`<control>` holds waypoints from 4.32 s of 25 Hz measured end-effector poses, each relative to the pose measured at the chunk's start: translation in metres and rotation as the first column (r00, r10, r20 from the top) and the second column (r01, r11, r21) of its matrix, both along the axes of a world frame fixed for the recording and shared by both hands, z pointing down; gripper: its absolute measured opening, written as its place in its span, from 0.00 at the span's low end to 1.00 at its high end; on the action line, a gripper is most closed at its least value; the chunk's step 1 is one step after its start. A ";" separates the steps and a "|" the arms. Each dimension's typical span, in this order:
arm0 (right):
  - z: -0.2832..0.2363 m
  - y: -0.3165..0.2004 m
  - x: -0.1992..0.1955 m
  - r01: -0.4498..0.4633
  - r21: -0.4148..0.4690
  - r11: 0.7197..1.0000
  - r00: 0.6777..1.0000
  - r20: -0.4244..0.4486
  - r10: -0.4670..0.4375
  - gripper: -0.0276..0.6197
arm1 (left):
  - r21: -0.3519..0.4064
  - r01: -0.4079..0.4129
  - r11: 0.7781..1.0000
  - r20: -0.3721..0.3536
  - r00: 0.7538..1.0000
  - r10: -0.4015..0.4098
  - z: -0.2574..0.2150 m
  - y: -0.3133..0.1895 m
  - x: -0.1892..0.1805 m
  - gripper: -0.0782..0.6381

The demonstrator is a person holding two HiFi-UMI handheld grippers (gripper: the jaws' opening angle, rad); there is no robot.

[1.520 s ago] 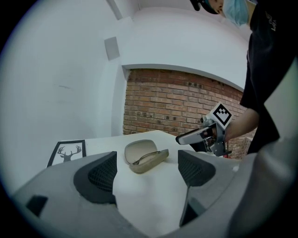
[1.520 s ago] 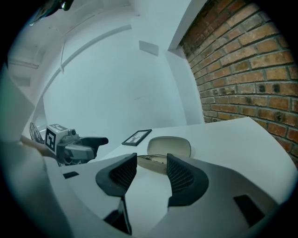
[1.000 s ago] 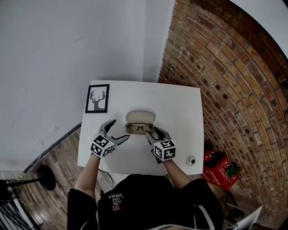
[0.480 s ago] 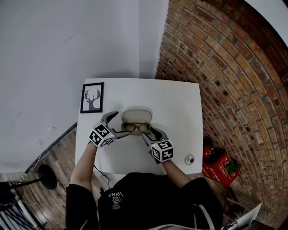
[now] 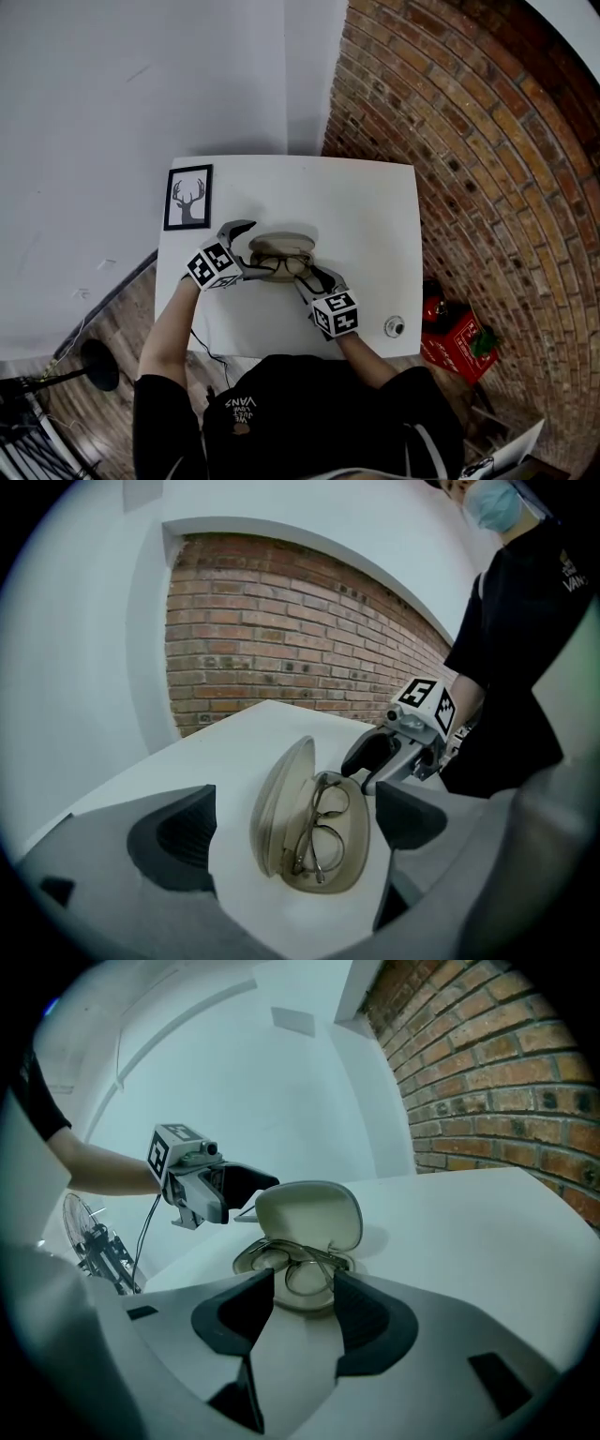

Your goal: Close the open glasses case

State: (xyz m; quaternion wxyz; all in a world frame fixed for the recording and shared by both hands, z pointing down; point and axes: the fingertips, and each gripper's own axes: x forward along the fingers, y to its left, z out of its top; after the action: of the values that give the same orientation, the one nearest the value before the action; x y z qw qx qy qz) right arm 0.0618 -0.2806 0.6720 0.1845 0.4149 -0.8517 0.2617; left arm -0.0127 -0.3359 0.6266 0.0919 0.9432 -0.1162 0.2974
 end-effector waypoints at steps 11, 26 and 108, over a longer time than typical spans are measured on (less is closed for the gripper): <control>0.000 0.002 0.001 0.012 0.002 1.000 1.000 0.005 -0.012 0.35 | -0.011 -0.081 0.997 0.012 0.997 0.082 0.001 0.033 0.009 0.84; -0.024 0.000 0.028 -0.081 0.022 0.997 0.994 0.075 0.079 0.35 | 0.008 0.010 1.000 -0.093 0.996 -0.010 -0.005 0.063 0.009 0.84; -0.057 0.068 0.023 -0.193 0.100 0.976 0.981 0.014 0.193 0.36 | 0.120 0.344 0.931 -0.189 0.929 -0.319 -0.025 0.148 -0.007 0.84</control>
State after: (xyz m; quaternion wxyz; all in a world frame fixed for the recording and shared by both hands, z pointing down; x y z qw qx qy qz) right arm 0.0850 -0.2123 0.6153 0.1355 0.5038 -0.8198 0.2360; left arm -0.0202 -0.1883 0.6020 0.0785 0.9356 -0.2884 0.1882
